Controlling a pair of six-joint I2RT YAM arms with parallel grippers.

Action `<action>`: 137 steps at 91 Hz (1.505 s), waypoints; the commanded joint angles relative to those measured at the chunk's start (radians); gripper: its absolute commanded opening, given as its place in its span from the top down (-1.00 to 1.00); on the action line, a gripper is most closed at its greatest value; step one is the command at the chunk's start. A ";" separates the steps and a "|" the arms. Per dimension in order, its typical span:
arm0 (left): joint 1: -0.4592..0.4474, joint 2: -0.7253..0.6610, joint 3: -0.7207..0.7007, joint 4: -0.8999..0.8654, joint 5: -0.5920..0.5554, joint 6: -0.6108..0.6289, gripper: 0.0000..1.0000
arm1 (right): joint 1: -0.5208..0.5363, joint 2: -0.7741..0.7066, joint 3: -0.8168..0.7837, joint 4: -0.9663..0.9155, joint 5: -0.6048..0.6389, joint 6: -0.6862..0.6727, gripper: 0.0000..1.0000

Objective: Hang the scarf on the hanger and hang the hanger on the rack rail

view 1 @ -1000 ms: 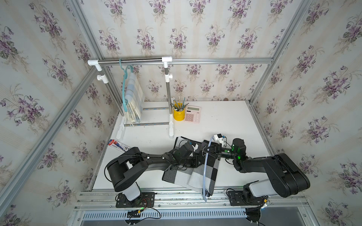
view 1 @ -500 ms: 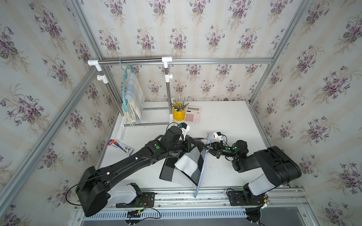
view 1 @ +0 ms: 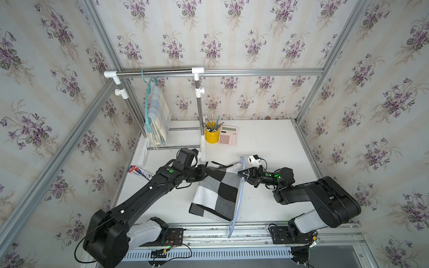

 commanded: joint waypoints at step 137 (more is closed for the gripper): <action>-0.172 0.412 -0.228 0.771 0.078 -0.218 1.00 | 0.101 -0.426 0.485 -0.785 0.047 -0.113 1.00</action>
